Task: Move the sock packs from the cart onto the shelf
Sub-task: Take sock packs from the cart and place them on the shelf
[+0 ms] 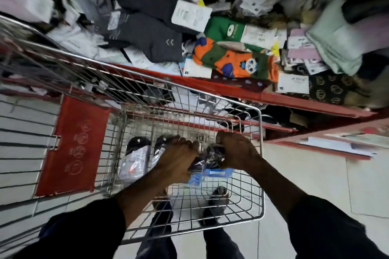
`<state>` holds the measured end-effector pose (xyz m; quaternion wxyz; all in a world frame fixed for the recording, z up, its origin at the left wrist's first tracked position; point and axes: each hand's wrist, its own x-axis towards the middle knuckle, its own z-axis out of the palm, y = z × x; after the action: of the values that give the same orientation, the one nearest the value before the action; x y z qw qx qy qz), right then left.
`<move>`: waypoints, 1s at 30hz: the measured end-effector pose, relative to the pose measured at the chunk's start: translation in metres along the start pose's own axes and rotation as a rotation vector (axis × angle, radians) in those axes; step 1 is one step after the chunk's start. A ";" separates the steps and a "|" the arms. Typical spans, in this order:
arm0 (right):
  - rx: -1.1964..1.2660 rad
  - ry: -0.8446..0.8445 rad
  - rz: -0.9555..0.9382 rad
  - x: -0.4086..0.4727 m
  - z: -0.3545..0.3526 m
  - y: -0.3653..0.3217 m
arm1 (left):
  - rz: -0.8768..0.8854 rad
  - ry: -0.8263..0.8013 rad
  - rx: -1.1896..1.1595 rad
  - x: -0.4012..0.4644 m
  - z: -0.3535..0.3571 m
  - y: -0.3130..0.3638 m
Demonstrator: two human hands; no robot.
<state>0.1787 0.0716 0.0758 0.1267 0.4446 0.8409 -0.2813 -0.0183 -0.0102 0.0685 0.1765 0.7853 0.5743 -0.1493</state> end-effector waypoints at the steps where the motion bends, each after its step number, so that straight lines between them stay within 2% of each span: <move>1: -0.005 0.024 0.007 -0.008 -0.014 -0.008 | -0.019 0.034 -0.019 -0.010 -0.016 -0.003; 4: -0.045 0.134 0.006 -0.030 -0.065 -0.032 | -0.050 0.197 -0.046 -0.040 -0.071 -0.017; 7: -0.118 0.230 -0.004 -0.052 -0.129 -0.062 | -0.077 0.329 0.038 -0.073 -0.146 -0.031; 15: -0.222 0.525 -0.074 -0.111 -0.288 -0.149 | -0.153 0.472 0.252 -0.140 -0.319 -0.057; 25: -0.264 0.871 -0.129 -0.148 -0.418 -0.214 | -0.174 0.802 0.260 -0.181 -0.463 -0.082; 30: -0.260 0.964 -0.108 -0.139 -0.469 -0.228 | -0.188 0.887 0.250 -0.172 -0.522 -0.089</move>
<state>0.0892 0.1502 0.6020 -0.2365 0.4603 0.8538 0.0568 -0.1374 0.1023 0.6004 -0.1964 0.7330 0.6406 0.1175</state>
